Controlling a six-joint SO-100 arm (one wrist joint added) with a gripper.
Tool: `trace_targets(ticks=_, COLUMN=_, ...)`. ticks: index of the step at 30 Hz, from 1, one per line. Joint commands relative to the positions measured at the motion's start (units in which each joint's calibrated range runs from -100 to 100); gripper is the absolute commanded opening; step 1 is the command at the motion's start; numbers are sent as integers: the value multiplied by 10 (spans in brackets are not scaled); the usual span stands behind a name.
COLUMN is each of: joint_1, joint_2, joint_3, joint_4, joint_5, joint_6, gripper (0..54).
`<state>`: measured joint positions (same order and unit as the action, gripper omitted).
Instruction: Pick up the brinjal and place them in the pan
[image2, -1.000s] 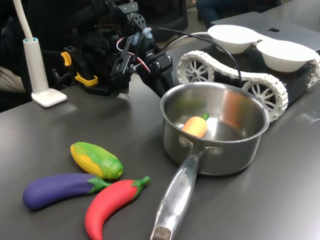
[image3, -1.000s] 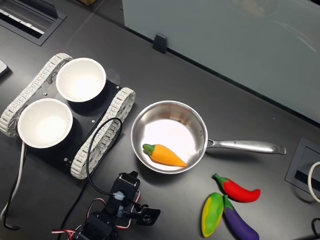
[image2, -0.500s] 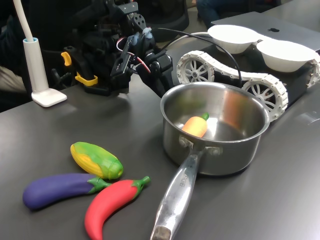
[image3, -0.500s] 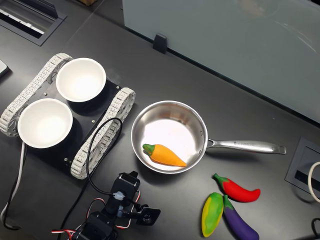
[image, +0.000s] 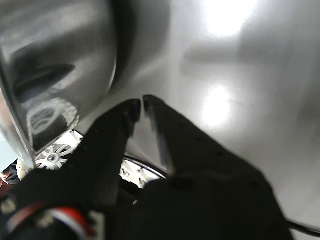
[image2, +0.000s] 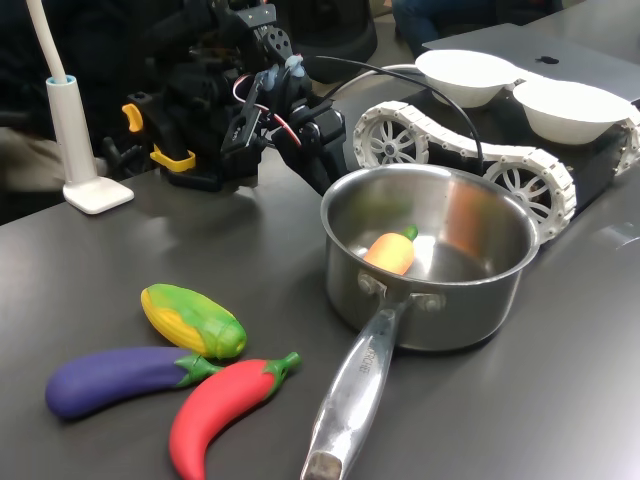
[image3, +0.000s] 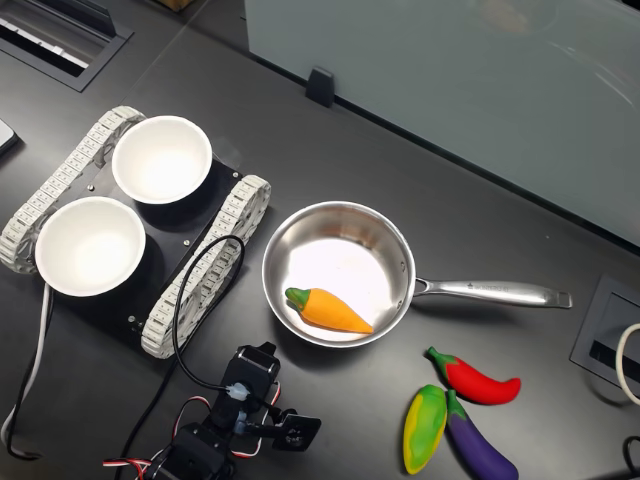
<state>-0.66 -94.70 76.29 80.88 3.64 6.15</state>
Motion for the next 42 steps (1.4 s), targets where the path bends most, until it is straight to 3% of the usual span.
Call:
trace_targets(ticks=1, joint_1=-6, joint_2=-7, joint_3=-10, joint_4=-17, joint_5=3, joint_6=2, gripper=1)
trace_targets(ticks=23, joint_1=-12, joint_2=-7, joint_3=-14, joint_4=-12, joint_5=8, joint_6=2, gripper=1)
trace_targets(ticks=25, joint_1=4, joint_2=-7, joint_3=-44, joint_4=14, joint_5=8, joint_6=1, gripper=1)
trace_targets(ticks=30, joint_1=4, joint_2=-7, joint_3=-50, joint_4=20, joint_5=7, joint_6=2, gripper=1)
trace_targets(ticks=42, joint_1=5, joint_2=-7, joint_3=-116, joint_4=84, joint_5=8, joint_6=2, gripper=1)
